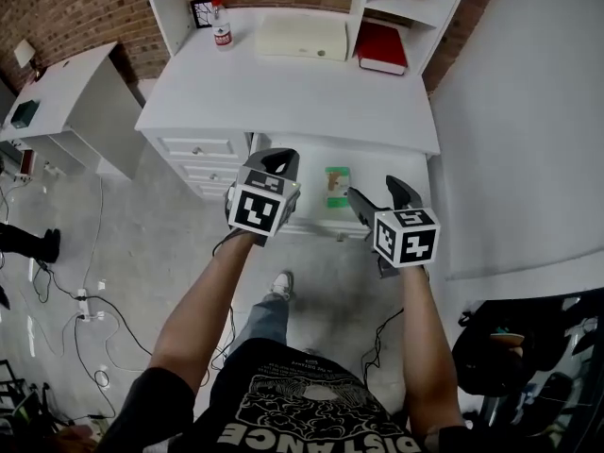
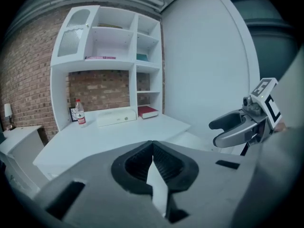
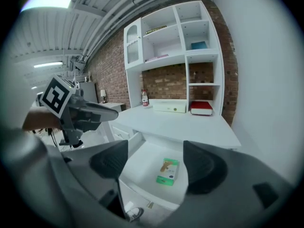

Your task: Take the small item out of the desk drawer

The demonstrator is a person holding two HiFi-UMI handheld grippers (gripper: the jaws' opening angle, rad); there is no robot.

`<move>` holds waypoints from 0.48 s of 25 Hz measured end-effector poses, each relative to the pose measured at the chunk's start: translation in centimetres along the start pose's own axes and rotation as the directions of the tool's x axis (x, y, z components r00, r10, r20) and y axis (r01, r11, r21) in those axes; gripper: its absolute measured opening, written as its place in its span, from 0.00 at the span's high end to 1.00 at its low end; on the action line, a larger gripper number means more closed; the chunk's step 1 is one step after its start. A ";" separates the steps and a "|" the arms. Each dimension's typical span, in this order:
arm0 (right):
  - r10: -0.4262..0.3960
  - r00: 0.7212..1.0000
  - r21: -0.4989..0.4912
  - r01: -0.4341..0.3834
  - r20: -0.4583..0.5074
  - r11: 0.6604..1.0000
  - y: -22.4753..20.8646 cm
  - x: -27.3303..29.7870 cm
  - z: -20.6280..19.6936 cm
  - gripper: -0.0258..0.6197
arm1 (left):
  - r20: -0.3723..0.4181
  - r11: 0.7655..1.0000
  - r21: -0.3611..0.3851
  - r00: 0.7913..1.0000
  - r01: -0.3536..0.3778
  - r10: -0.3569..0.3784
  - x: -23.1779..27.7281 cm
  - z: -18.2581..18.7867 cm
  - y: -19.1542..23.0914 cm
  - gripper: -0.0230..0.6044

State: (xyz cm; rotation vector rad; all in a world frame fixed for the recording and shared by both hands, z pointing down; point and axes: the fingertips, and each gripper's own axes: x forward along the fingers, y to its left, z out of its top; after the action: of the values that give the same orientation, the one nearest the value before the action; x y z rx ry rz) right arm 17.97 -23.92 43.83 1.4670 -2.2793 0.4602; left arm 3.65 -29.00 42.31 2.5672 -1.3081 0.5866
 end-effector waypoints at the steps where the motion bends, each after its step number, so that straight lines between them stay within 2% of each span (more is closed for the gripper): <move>1: 0.000 1.000 0.003 0.000 -0.016 1.000 -0.2 1.1 0.0 0.39 | -0.005 1.000 -0.008 1.000 0.007 -0.007 0.9 -0.2 0.7 0.96; 6: 0.004 0.994 0.012 -0.003 -0.113 1.000 -1.3 5.8 -0.9 0.37 | -0.035 0.998 -0.044 0.999 0.035 -0.037 4.8 -1.5 3.8 0.96; 12: 0.021 0.973 0.038 -0.013 -0.231 0.999 -2.3 10.7 -2.7 0.35 | -0.073 0.996 -0.062 0.995 0.069 -0.073 8.3 -3.5 5.9 0.96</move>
State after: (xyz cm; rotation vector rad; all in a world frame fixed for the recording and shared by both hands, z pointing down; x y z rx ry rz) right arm 16.47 -32.02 51.62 1.3343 -2.1111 0.6452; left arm 2.33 -37.29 49.07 2.5067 -1.1868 0.6159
